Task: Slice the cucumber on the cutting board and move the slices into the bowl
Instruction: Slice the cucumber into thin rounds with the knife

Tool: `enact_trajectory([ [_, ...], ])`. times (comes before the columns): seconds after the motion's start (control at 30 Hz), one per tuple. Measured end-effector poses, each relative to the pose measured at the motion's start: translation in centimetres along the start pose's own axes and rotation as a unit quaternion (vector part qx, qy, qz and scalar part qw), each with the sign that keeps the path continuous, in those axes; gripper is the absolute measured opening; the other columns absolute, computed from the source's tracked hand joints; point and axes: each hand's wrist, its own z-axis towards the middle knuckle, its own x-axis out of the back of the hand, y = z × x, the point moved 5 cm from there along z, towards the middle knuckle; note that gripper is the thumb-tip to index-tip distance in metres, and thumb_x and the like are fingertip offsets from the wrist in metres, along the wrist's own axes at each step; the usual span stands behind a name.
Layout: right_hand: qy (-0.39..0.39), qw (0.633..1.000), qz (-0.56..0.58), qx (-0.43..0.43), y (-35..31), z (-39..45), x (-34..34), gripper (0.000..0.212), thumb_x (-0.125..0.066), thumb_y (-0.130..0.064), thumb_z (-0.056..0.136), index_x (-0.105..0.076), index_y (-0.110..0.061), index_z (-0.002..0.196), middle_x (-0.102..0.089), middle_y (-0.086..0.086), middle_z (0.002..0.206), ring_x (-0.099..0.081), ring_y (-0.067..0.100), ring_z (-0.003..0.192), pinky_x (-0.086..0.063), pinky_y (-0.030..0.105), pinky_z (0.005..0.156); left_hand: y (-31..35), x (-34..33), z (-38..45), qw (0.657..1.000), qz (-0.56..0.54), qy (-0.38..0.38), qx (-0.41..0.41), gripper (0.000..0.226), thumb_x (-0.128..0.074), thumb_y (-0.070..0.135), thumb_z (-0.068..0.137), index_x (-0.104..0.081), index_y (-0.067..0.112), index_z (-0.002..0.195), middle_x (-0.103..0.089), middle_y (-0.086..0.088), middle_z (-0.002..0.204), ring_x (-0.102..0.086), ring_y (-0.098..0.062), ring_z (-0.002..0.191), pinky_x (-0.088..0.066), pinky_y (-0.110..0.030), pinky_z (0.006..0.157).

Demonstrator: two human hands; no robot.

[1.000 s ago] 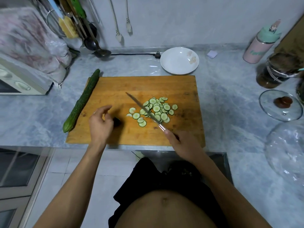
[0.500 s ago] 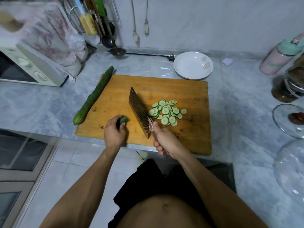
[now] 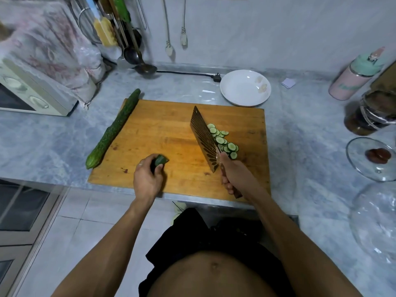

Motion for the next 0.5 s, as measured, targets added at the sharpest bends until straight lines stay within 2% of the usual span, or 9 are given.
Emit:
enact_trajectory([
  [0.2, -0.024, 0.996, -0.053, 0.06, -1.8, -1.3, -1.9, 0.063, -0.025, -0.07, 0.095, -0.048, -0.017, 0.069, -0.044, 0.004, 0.058, -0.038, 0.017, 0.044, -0.034, 0.024, 0.044, 2.1, -1.0, -0.1, 0.998, -0.014, -0.023, -0.063, 0.03, -0.061, 0.011, 0.092, -0.065, 0.01, 0.122, -0.068, -0.009, 0.118, -0.06, -0.028, 0.108, -0.044, -0.027, 0.088],
  [0.3, -0.03, 0.989, -0.106, 0.094, -2.3, -1.9, -2.9, 0.063, -0.026, -0.06, 0.1, -0.051, -0.011, 0.071, -0.045, 0.008, 0.059, -0.041, 0.021, 0.048, -0.033, 0.026, 0.049, 2.9, -1.3, -0.4, 0.995, 0.012, 0.001, -0.096, 0.028, -0.061, 0.01, 0.092, -0.068, 0.013, 0.119, -0.068, -0.005, 0.12, -0.063, -0.028, 0.107, -0.05, -0.031, 0.084],
  [0.37, -0.02, 0.979, -0.163, 0.119, -2.5, -2.2, -3.2, 0.069, -0.026, -0.057, 0.101, -0.057, -0.003, 0.071, -0.053, 0.009, 0.06, -0.048, 0.021, 0.049, -0.039, 0.029, 0.055, 3.1, -1.3, -0.6, 0.994, 0.036, 0.015, -0.105, 0.028, -0.06, 0.013, 0.091, -0.071, 0.016, 0.116, -0.067, 0.0, 0.123, -0.065, -0.026, 0.105, -0.054, -0.034, 0.078],
  [0.43, -0.01, 0.966, -0.214, 0.146, -2.7, -2.5, -3.3, 0.073, -0.027, -0.056, 0.102, -0.061, 0.002, 0.075, -0.062, 0.014, 0.066, -0.058, 0.024, 0.059, -0.046, 0.036, 0.064, 3.0, -1.5, -0.8, 0.992, 0.056, 0.017, -0.114, 0.028, -0.06, 0.016, 0.089, -0.074, 0.017, 0.113, -0.067, 0.0, 0.124, -0.067, -0.026, 0.1, -0.056, -0.035, 0.072],
  [0.5, -0.019, 0.954, -0.249, 0.168, -2.6, -3.0, -3.6, 0.07, -0.028, -0.054, 0.102, -0.057, 0.0, 0.069, -0.06, 0.015, 0.065, -0.057, 0.026, 0.06, -0.044, 0.037, 0.062, 2.9, -1.6, -0.8, 0.99, 0.069, 0.013, -0.119, 0.027, -0.062, 0.017, 0.087, -0.075, 0.017, 0.111, -0.067, -0.001, 0.124, -0.068, -0.026, 0.098, -0.055, -0.035, 0.069],
])
